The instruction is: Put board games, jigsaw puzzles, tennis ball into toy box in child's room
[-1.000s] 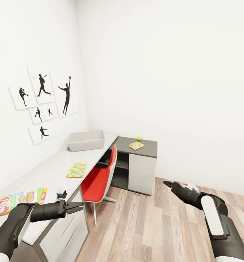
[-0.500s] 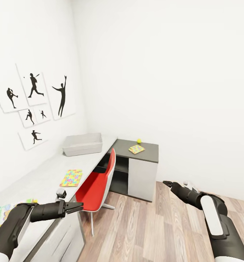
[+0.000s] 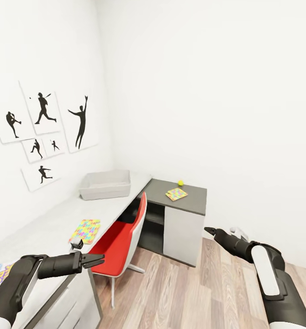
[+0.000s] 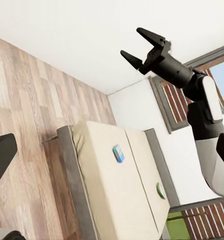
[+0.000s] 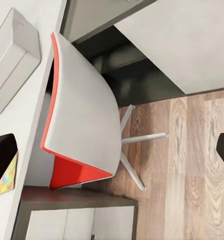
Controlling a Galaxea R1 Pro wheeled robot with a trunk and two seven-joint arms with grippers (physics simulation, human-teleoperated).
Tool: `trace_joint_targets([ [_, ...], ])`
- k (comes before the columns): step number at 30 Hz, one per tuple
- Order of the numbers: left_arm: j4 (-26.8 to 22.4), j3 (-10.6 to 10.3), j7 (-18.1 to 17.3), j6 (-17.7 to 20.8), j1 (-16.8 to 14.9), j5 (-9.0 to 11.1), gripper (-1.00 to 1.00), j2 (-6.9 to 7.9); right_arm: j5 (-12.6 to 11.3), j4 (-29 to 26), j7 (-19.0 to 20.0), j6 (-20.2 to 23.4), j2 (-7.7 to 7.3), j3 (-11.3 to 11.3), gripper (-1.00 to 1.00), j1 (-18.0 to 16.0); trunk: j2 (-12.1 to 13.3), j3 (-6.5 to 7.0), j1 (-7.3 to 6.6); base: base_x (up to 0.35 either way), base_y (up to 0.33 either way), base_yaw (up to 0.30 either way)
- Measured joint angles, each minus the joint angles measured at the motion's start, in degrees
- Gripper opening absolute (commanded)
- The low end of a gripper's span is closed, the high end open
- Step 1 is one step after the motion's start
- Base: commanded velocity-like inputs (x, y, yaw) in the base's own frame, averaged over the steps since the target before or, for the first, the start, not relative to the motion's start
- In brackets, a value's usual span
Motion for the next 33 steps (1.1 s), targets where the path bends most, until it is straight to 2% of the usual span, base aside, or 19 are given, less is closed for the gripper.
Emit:
trace_joint_targets([
  [33, 0.0, 0.0, 0.0, -0.2, 0.0, 0.0, 1.00, 0.00, 0.1, 0.1, 0.0, -0.1, 0.00, 0.0, 1.00, 0.0, 0.0, 0.89, 0.00, 0.251, -0.245, 0.276],
])
